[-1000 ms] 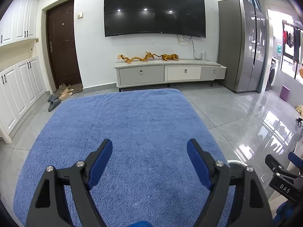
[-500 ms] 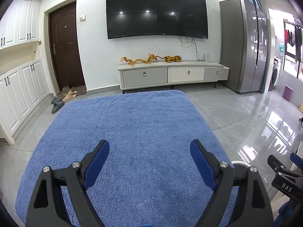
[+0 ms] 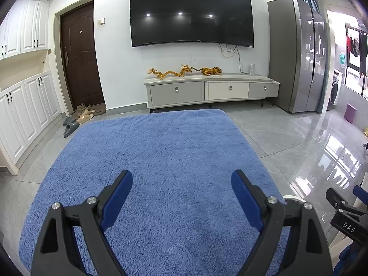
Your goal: Collect trash
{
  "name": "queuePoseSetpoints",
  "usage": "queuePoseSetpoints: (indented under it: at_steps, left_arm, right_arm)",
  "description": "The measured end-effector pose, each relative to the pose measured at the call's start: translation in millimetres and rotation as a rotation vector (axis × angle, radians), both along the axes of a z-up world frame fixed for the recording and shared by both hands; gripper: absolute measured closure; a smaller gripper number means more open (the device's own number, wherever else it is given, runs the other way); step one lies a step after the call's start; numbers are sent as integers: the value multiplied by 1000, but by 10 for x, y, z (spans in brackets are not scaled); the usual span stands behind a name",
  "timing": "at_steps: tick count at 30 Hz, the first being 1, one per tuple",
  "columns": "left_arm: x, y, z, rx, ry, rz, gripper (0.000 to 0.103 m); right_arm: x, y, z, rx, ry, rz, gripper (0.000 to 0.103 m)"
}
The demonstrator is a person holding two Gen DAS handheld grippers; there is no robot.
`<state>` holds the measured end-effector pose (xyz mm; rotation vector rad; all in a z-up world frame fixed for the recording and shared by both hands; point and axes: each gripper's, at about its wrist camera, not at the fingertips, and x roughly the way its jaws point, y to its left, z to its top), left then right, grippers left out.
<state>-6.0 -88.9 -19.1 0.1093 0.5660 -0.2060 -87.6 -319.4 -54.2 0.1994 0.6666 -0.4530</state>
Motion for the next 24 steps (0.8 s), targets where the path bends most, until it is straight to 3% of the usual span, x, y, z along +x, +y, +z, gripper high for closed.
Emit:
queuePoseSetpoints:
  at_steps: [24]
  left_arm:
    - [-18,-92,-5,-8,17,-59,16]
  right_arm:
    - [-1,15,-11,-6,18,-3,0]
